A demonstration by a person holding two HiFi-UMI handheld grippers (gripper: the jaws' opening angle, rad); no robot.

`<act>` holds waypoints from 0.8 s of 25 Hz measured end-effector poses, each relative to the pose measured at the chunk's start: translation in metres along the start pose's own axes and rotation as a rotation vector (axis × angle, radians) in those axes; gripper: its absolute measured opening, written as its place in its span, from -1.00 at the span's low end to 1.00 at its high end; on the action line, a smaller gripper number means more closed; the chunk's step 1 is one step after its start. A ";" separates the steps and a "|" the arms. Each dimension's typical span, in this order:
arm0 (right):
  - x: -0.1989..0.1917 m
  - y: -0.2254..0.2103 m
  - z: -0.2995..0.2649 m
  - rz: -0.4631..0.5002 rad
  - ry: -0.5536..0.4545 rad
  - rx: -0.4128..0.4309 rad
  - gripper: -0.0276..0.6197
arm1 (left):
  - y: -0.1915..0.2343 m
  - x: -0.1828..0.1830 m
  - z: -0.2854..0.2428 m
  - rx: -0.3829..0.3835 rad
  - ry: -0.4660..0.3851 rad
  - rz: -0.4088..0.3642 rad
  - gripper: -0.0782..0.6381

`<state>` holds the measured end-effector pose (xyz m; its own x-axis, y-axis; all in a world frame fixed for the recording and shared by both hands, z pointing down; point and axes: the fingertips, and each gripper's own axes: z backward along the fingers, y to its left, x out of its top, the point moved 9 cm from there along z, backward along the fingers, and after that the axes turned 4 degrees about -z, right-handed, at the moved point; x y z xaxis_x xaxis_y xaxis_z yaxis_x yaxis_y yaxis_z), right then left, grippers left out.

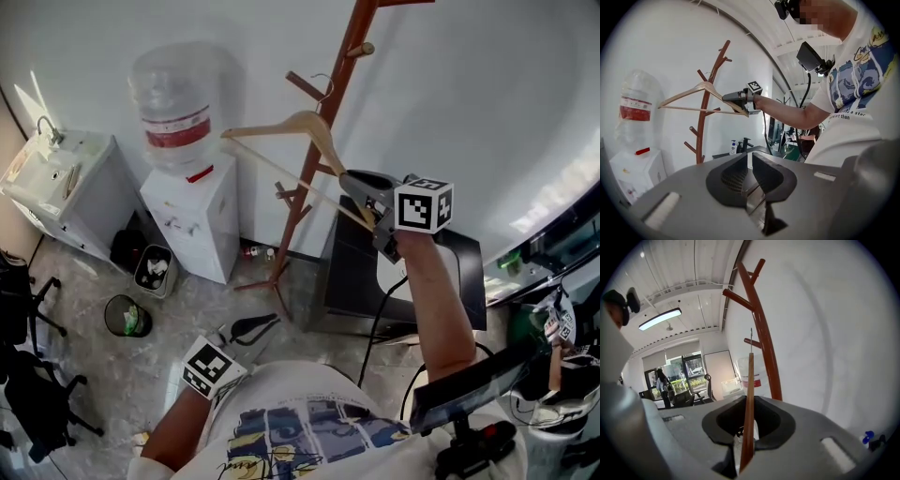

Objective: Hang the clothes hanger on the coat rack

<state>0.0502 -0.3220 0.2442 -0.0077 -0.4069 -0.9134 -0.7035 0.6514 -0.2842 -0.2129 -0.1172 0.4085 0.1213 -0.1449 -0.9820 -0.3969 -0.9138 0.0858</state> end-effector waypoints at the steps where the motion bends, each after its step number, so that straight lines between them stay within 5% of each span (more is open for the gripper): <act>1: -0.001 0.000 -0.002 -0.010 -0.001 -0.011 -0.76 | 0.002 0.000 0.002 -0.008 0.000 -0.003 -0.68; 13: -0.029 0.000 -0.015 -0.033 0.020 -0.134 -0.76 | 0.013 -0.008 0.020 -0.078 0.003 0.008 -0.68; 20: -0.036 0.001 -0.018 0.037 -0.003 -0.207 -0.75 | 0.013 -0.013 0.028 -0.100 0.013 0.016 -0.68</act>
<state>0.0368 -0.3181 0.2816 -0.0344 -0.3828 -0.9232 -0.8338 0.5203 -0.1846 -0.2447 -0.1169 0.4175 0.1275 -0.1641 -0.9782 -0.3061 -0.9446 0.1186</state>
